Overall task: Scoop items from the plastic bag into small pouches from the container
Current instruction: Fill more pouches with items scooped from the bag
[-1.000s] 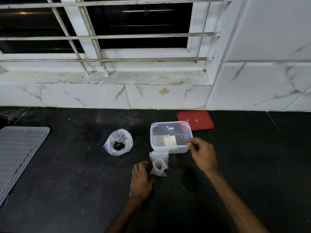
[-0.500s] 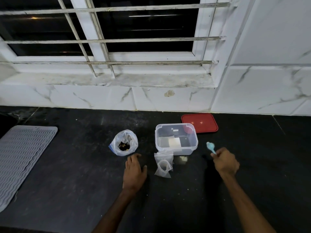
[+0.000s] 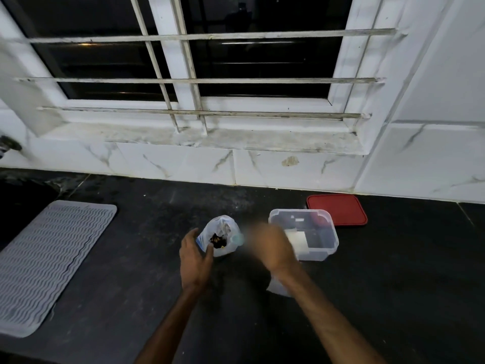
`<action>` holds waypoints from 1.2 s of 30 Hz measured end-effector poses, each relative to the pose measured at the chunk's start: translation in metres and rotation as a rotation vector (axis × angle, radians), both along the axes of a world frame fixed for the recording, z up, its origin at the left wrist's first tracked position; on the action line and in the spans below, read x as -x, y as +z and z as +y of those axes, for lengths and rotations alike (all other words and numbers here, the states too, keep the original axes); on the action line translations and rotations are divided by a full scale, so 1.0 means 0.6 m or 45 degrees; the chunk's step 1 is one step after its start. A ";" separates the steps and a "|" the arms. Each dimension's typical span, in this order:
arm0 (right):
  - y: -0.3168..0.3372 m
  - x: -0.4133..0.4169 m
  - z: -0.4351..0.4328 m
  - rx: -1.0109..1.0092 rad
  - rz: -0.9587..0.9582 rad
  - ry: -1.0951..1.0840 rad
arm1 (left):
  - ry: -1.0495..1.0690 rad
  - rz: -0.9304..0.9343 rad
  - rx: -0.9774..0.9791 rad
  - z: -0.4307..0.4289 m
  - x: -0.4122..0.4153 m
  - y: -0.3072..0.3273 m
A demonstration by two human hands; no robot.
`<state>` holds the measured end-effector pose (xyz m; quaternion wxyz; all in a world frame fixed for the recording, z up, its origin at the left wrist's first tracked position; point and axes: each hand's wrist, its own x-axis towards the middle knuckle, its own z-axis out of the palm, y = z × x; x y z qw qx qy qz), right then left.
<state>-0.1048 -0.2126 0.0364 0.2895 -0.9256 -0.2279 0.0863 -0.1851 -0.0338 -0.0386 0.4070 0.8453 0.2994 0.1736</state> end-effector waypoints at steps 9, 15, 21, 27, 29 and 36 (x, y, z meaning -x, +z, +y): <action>-0.059 -0.016 0.116 0.466 -0.115 0.087 | -0.216 0.180 0.062 0.066 -0.065 -0.012; -0.095 -0.044 0.159 0.564 -0.011 0.054 | -0.179 0.337 0.293 0.083 -0.090 -0.032; -0.129 -0.054 0.175 0.464 0.130 -0.080 | -0.009 0.323 0.341 0.091 -0.110 -0.052; -0.142 -0.050 0.167 0.365 0.090 -0.172 | 0.127 0.264 0.589 0.082 -0.114 -0.061; -0.145 -0.050 0.163 0.366 0.085 -0.176 | 0.085 0.252 0.621 0.080 -0.112 -0.064; -0.151 -0.045 0.163 0.375 0.055 -0.159 | -0.267 0.261 0.464 0.095 -0.119 -0.050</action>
